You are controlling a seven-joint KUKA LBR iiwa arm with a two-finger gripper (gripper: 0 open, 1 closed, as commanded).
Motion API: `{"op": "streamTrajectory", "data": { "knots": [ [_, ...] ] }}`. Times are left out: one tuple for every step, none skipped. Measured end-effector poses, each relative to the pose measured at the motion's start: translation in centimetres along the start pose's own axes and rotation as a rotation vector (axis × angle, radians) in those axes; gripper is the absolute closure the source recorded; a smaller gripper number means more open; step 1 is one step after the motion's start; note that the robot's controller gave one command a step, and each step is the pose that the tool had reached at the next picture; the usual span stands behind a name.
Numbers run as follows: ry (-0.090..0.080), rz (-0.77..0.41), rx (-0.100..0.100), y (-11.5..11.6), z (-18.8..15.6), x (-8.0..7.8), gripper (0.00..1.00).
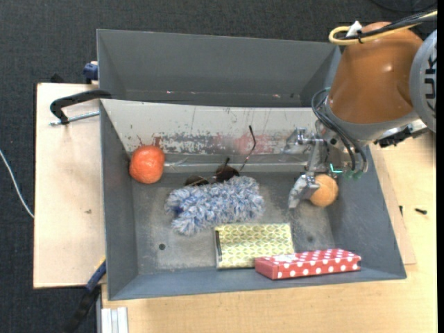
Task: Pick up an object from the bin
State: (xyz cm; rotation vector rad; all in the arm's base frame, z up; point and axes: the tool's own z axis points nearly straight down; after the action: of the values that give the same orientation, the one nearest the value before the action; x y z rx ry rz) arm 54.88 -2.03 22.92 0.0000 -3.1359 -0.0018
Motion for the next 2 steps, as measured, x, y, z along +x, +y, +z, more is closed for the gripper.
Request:
{"op": "streamTrajectory", "data": {
  "knots": [
    [-0.009, -0.001, 0.001, 0.0, -0.46, -0.15, 1.0],
    [-0.009, -0.001, 0.001, 0.0, -0.46, -0.15, 1.0]
  ]
}}
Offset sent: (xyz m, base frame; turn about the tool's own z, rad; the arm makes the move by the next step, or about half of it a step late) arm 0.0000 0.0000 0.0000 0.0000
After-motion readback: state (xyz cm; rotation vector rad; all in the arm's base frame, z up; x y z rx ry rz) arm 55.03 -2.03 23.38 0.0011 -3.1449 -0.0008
